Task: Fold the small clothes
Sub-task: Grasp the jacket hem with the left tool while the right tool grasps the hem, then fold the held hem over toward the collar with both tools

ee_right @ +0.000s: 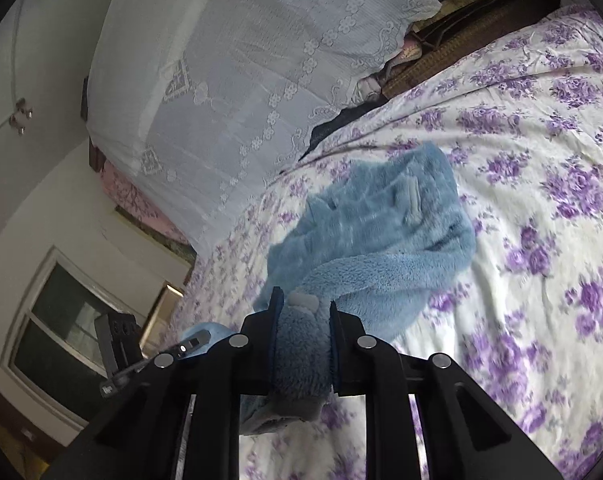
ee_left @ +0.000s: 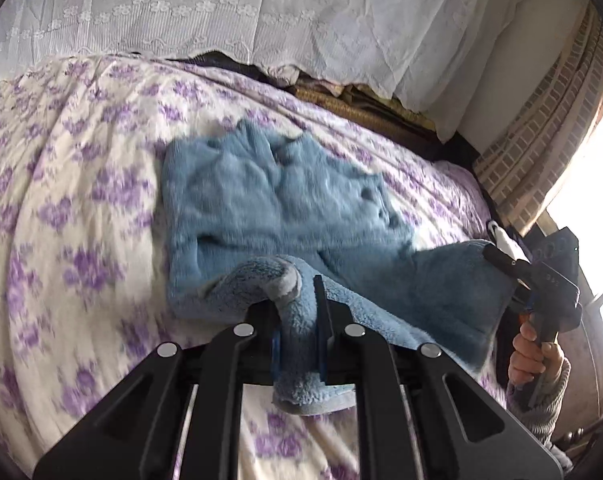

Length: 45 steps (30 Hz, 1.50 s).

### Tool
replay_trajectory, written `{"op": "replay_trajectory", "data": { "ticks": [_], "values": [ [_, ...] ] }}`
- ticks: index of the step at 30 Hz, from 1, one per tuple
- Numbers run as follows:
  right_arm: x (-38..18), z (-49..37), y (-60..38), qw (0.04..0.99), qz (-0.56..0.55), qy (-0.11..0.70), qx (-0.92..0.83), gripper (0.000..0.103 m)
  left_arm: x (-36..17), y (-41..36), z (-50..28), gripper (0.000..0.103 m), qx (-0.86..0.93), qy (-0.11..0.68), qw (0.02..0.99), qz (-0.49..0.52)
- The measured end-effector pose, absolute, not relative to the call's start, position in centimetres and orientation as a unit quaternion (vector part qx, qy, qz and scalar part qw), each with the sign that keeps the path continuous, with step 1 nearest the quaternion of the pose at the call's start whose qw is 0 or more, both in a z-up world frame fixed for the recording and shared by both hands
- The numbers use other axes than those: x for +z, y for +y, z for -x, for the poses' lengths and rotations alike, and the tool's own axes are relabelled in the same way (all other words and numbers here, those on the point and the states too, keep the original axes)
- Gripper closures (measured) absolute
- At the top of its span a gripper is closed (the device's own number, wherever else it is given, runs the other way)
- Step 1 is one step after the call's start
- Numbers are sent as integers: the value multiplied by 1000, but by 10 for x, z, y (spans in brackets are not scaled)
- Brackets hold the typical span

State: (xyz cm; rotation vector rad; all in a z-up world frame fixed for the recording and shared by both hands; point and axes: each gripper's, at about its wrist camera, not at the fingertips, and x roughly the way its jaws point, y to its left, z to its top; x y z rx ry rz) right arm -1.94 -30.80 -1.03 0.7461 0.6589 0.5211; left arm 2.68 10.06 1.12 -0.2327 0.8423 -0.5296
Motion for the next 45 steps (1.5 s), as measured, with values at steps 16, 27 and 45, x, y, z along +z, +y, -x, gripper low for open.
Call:
{"op": "replay_trajectory", "data": {
  "ticks": [16,27,45],
  "values": [
    [-3,-86,-322,833,-420,296,208,84,38,99,-117,92,-216,379,889,137],
    [-53,-178,-331,821,-431,342,155,81,-19,104,-211,91,-140,437,872,170],
    [8,-139,-298,884,-269,314,216,35,13,106,-172,21,-217,380,891,118]
  ]
}}
